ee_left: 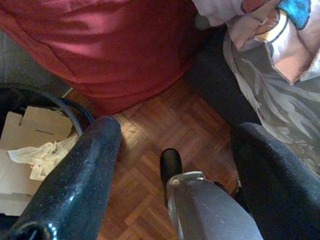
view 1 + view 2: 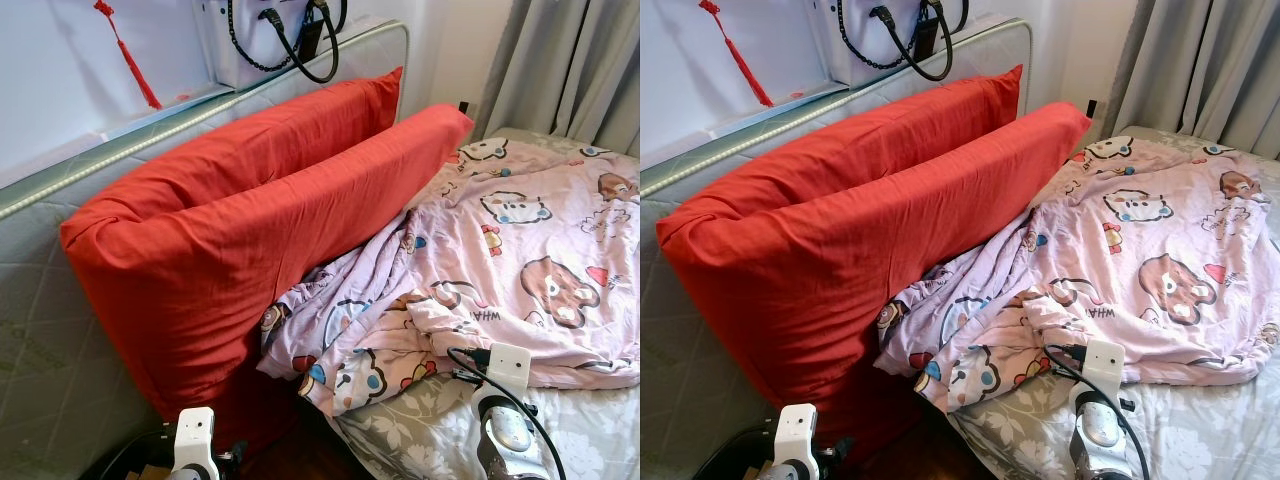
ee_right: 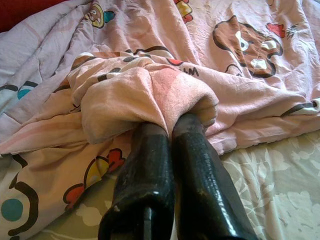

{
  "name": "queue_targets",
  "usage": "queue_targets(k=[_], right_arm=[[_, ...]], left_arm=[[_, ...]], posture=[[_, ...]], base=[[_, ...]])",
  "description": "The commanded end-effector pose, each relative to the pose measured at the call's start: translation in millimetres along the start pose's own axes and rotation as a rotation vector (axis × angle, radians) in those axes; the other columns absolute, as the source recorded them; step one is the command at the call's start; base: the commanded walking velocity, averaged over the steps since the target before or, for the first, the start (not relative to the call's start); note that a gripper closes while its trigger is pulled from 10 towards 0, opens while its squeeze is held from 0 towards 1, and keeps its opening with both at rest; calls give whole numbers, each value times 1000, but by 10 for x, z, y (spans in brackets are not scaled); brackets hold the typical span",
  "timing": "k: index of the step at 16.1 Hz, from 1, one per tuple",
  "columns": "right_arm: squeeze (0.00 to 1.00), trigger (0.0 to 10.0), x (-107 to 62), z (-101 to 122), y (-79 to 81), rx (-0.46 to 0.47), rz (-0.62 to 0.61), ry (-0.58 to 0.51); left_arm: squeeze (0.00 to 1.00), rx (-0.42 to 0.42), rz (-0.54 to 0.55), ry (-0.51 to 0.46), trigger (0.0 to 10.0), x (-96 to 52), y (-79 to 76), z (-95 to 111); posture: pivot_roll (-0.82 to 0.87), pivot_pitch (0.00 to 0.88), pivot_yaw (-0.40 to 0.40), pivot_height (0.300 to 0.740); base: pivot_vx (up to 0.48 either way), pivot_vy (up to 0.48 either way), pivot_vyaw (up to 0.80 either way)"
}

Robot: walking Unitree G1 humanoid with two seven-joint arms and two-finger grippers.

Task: Clean up the room

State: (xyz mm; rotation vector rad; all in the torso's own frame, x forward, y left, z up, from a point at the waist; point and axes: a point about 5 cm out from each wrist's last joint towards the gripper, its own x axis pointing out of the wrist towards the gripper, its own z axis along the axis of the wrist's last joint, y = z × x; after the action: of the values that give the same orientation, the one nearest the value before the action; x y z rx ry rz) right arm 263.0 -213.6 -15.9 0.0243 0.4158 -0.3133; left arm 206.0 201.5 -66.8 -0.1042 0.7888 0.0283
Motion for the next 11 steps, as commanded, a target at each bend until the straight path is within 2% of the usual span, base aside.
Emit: queue_targets(k=[1,11], right_arm=[[0,10000,1,22,35,1,6,-16],[0,10000,3,26,27,0,-2,-17]], left_arm=[[0,0,10,20,10000,-10,31,-33],[0,-4,6,13,10000,-6,21,-20]], posture=[[5,0,47,740],[7,0,48,740]], base=[[0,0,0],[0,0,0]])
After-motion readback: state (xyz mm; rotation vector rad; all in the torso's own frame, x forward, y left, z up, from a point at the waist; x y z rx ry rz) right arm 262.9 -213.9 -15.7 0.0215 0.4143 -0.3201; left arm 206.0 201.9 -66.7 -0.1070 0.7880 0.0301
